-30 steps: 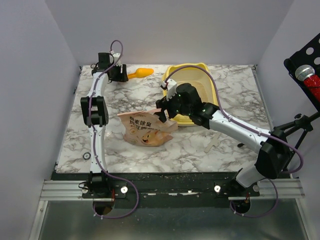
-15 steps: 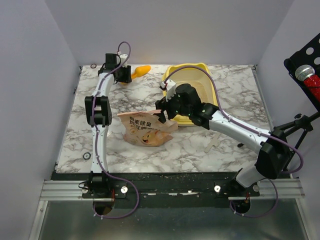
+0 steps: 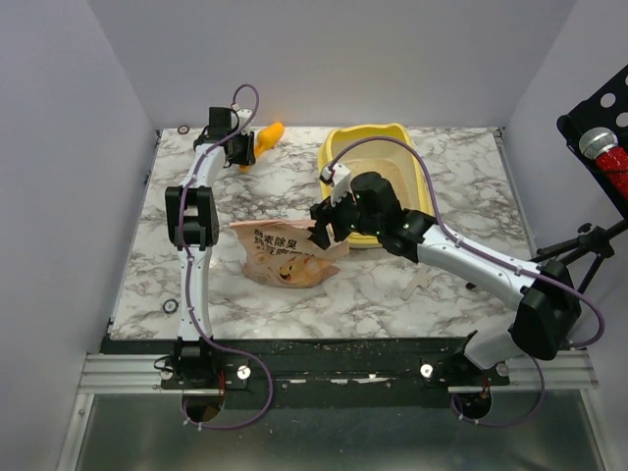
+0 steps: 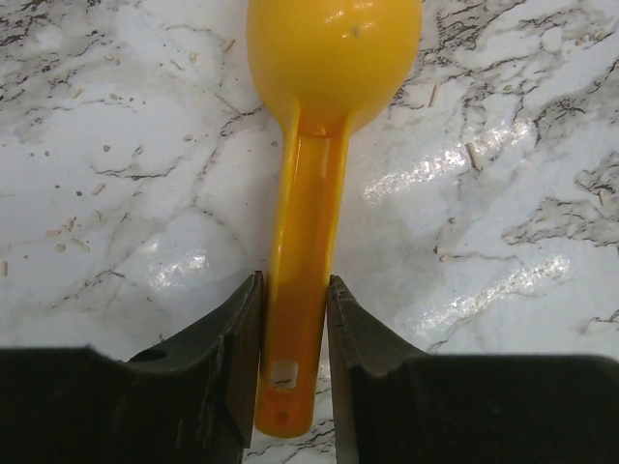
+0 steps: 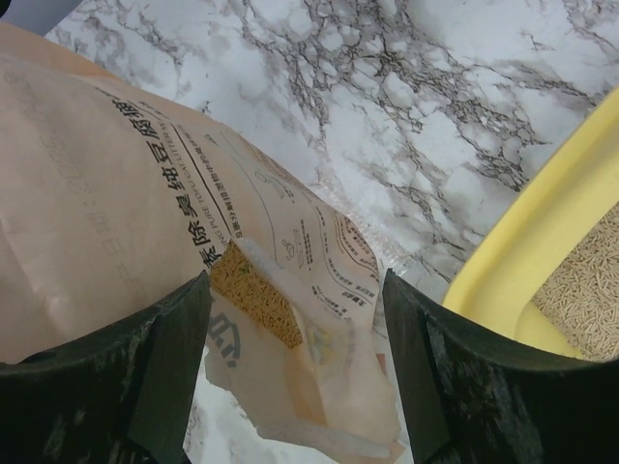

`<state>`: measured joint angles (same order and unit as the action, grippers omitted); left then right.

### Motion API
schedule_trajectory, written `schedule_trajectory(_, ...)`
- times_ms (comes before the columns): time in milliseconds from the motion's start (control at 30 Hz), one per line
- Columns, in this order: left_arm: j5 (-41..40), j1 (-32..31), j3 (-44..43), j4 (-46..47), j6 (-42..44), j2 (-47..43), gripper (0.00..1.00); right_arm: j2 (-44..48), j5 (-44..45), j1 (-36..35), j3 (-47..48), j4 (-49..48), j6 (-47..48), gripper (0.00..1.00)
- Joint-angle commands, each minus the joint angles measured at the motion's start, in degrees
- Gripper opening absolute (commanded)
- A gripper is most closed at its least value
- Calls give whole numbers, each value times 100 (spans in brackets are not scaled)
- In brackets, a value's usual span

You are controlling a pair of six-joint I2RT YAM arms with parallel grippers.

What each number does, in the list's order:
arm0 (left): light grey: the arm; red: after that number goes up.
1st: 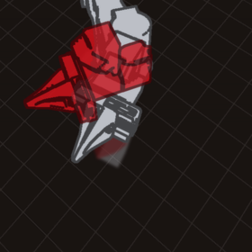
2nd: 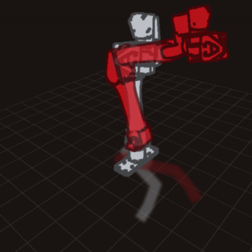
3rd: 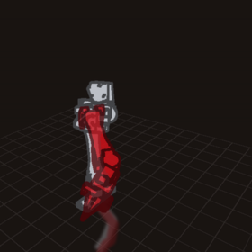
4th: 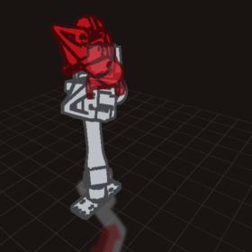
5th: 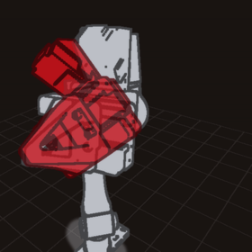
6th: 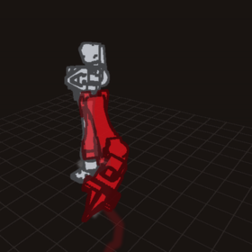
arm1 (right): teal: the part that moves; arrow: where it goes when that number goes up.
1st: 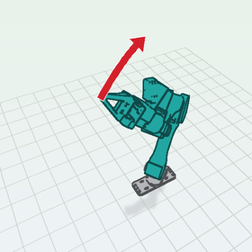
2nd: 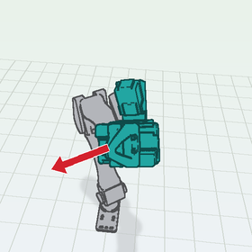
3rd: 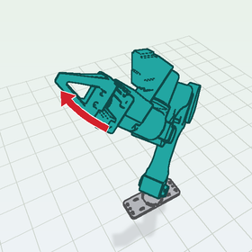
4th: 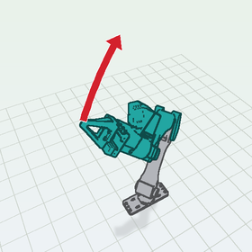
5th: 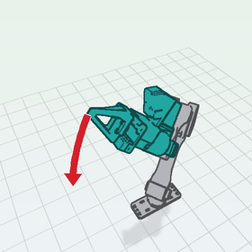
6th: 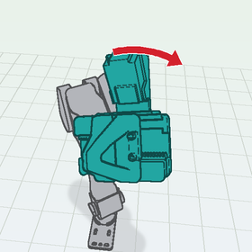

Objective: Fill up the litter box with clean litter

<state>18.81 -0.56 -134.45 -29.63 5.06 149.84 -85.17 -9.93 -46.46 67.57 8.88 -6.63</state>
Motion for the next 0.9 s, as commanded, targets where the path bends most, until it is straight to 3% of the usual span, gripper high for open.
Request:
schedule_trajectory(0, -255, -94, 279, -70, -110, -428, 0, 325, -114, -74, -253, -238, -119, 79)
schedule_trajectory(300, -202, -102, 770, -52, -216, -1544, 0, 518, -193, -118, -376, -440, -145, 77)
schedule_trajectory(867, 483, -216, 3301, 300, -1208, -5455, 0, 1503, 967, -127, 492, 709, 303, 80)
